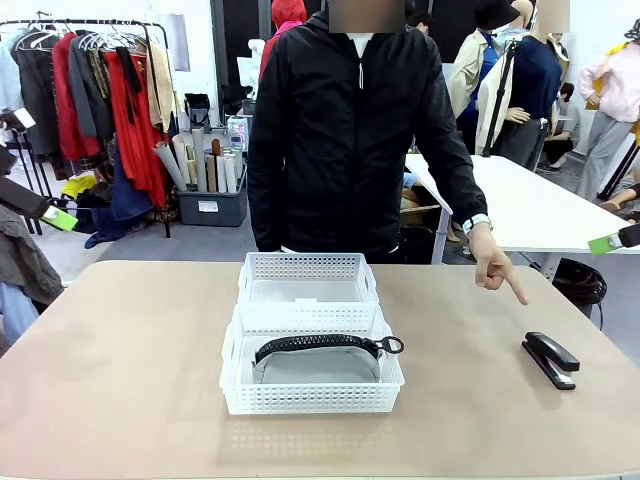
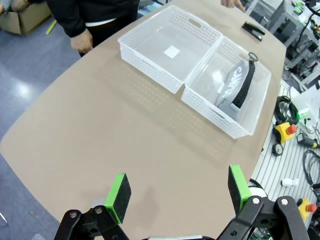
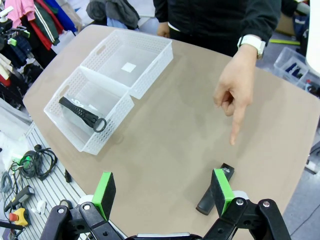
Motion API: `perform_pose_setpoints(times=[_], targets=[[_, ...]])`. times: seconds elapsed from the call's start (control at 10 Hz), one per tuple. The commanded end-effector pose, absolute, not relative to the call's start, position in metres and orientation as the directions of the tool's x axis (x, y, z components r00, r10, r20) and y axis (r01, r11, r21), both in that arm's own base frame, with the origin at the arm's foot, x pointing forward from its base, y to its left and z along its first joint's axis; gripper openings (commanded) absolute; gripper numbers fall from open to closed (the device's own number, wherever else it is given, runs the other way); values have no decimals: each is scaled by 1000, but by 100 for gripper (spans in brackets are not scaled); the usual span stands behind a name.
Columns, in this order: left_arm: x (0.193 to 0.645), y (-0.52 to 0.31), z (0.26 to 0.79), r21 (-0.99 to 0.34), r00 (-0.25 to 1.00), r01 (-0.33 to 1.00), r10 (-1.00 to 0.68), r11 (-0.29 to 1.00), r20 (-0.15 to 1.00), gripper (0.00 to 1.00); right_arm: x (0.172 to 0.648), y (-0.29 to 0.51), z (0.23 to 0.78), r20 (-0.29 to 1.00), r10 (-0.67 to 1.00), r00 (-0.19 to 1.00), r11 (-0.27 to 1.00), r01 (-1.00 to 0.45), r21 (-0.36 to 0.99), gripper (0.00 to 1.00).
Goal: Distribute items into two baskets.
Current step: Pick up the Stapler that the person points to.
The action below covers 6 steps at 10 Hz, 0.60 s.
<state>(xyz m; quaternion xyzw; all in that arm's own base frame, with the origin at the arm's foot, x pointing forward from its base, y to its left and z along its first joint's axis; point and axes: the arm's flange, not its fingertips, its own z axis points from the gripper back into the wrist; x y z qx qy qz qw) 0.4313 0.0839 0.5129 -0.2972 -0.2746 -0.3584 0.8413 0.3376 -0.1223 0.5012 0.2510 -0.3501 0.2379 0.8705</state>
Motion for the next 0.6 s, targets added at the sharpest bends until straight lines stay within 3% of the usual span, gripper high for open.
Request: perform_pose_setpoints(times=[0.0, 0.5], targets=[[431, 84, 513, -301, 592, 766, -441, 568, 675, 100, 337, -122, 502, 734, 237, 636, 756, -596, 273, 100], [431, 84, 513, -301, 592, 766, -441, 568, 675, 100, 352, -118, 507, 731, 230, 642, 756, -591, 281, 100]])
